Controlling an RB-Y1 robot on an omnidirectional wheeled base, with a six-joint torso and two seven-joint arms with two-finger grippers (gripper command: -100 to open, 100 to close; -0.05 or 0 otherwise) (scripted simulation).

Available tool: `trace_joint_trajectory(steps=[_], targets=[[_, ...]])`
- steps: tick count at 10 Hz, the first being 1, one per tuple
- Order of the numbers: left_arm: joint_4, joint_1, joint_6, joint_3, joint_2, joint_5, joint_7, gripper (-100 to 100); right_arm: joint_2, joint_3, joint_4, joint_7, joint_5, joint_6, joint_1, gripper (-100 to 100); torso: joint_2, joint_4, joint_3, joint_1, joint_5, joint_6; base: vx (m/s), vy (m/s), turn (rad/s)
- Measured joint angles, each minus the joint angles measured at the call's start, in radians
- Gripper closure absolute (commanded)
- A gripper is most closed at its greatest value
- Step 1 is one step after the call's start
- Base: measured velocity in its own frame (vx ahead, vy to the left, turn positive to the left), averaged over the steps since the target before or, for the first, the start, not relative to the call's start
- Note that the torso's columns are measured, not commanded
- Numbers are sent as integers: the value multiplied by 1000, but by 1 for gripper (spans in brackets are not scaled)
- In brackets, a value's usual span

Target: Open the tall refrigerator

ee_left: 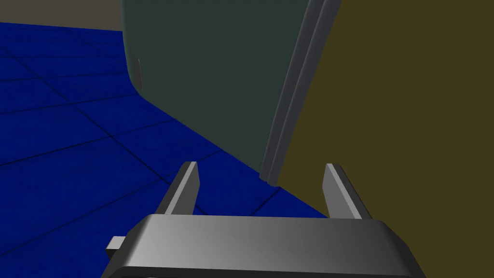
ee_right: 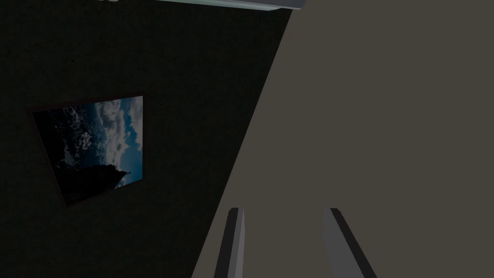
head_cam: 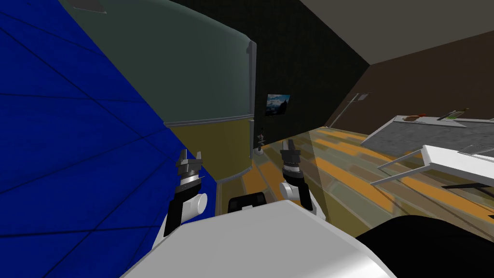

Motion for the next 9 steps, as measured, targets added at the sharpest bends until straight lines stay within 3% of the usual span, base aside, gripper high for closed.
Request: trace_joint_trajectory(steps=[4, 5, 6, 9], targets=[[0, 0, 0, 0, 0, 0, 0, 0, 0, 0, 0, 0, 0, 0, 0, 0, 296, 295, -590, 0, 0, 0, 0, 0, 0], [0, 0, 0, 0, 0, 0, 0, -100, 0, 0, 0, 0, 0, 0, 0, 0, 369, 369, -738, 0, 0, 0, 23, -30, 36], [-4, -7, 8, 3, 27, 1, 0, -100, 0, 0, 0, 0, 0, 0, 0, 0, 402, 402, -807, -1, 0, 0, 43, -57, 46], [-20, -38, 46, 16, 116, 9, 1, -100, 0, 0, 0, 0, 0, 0, 0, 0, 414, 415, -832, -1, 0, 0, 69, -81, 59]])
